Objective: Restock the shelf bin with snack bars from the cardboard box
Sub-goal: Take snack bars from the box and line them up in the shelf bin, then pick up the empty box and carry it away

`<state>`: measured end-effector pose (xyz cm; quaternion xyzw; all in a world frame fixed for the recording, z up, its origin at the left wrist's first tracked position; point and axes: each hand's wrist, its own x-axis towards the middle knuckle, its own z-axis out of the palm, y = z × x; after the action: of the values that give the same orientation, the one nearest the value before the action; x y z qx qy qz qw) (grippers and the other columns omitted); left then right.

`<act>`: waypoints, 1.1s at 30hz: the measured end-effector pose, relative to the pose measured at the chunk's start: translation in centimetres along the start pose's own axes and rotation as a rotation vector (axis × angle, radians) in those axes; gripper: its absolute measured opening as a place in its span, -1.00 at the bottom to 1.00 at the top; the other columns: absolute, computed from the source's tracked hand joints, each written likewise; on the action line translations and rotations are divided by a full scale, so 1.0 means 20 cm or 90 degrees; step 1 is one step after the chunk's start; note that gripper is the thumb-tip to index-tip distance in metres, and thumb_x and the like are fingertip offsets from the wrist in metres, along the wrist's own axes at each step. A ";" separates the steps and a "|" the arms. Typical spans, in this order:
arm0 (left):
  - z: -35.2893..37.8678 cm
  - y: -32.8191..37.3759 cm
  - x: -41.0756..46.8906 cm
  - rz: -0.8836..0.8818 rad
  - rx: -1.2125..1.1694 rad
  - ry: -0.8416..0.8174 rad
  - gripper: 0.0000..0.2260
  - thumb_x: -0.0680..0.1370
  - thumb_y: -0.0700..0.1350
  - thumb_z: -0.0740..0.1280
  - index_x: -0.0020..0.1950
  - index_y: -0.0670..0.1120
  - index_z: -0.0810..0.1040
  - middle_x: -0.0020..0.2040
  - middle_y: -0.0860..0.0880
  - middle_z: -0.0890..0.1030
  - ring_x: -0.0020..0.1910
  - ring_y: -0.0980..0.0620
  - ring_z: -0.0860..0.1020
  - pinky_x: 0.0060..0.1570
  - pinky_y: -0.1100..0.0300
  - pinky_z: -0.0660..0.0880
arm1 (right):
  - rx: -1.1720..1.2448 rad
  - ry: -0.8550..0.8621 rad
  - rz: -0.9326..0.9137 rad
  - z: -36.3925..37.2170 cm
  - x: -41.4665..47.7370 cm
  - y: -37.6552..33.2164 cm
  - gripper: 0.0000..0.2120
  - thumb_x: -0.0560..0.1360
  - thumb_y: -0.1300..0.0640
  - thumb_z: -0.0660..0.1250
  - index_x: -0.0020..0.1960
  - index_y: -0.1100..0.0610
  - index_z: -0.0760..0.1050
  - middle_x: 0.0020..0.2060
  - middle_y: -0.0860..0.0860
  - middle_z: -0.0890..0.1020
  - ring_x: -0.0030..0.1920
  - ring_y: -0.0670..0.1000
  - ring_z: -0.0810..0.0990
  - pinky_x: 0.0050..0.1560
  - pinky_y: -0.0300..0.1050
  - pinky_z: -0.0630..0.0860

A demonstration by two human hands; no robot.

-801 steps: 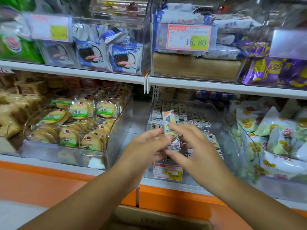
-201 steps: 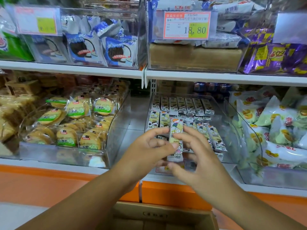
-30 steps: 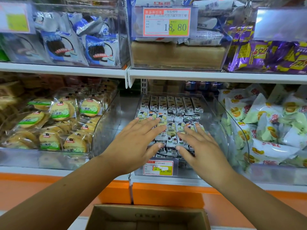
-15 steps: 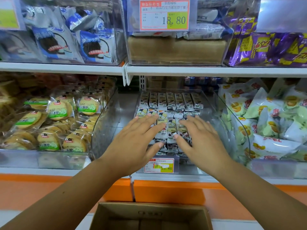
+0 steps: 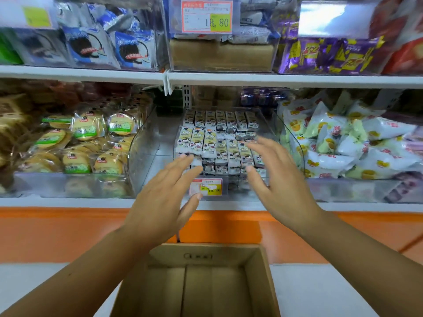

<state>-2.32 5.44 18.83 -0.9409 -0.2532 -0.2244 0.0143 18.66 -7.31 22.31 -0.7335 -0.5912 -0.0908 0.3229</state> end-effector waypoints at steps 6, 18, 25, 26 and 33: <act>-0.06 0.19 -0.28 -0.001 -0.016 -0.037 -0.52 0.61 0.14 0.10 0.48 -0.03 0.37 0.52 -0.04 0.33 0.48 -0.01 0.31 0.39 0.11 0.28 | 0.012 0.000 0.006 -0.14 -0.35 -0.04 -0.59 0.60 0.05 0.21 0.44 0.07 0.32 0.41 -0.03 0.32 0.43 -0.07 0.22 0.38 -0.25 0.11; 0.23 0.13 -0.96 -0.418 -0.154 -0.186 -0.48 0.61 0.10 0.21 0.54 -0.01 0.21 0.51 -0.02 0.29 0.42 -0.07 0.35 0.36 -0.10 0.38 | 0.112 -0.191 0.346 0.32 -1.09 0.18 -0.44 0.61 -0.03 0.15 0.55 0.03 0.06 0.47 0.09 0.25 0.45 0.11 0.26 0.36 0.02 0.28; 0.52 -0.11 -1.17 -0.577 -0.160 -0.227 -0.43 0.61 0.10 0.20 0.56 -0.08 0.17 0.52 -0.12 0.31 0.46 -0.16 0.31 0.39 -0.15 0.31 | 0.099 -0.271 0.468 0.59 -1.19 0.33 -0.38 0.61 -0.06 0.16 0.56 -0.06 -0.07 0.47 0.12 0.24 0.39 0.20 0.35 0.29 0.09 0.37; 0.55 -0.15 -1.19 -0.606 -0.163 -0.234 -0.40 0.61 0.10 0.21 0.58 -0.09 0.13 0.54 -0.13 0.26 0.49 -0.17 0.27 0.42 -0.15 0.27 | 0.104 -0.278 0.487 0.62 -1.20 0.34 -0.37 0.61 -0.06 0.16 0.56 -0.08 -0.09 0.47 0.11 0.24 0.39 0.21 0.36 0.28 0.10 0.38; 0.73 -0.28 -1.34 -0.747 -0.198 -0.280 -0.41 0.64 0.13 0.17 0.58 -0.09 0.10 0.46 -0.23 0.40 0.39 -0.30 0.41 0.35 -0.14 0.33 | 0.098 -0.326 0.623 0.79 -1.29 0.41 -0.36 0.61 -0.10 0.12 0.57 -0.01 -0.12 0.42 0.12 0.39 0.31 0.27 0.45 0.25 0.09 0.40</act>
<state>-19.61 -0.25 -6.37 -0.6611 -0.6872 -0.0309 -0.2997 14.87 -19.79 -6.28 -0.8955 -0.2460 0.2944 0.2256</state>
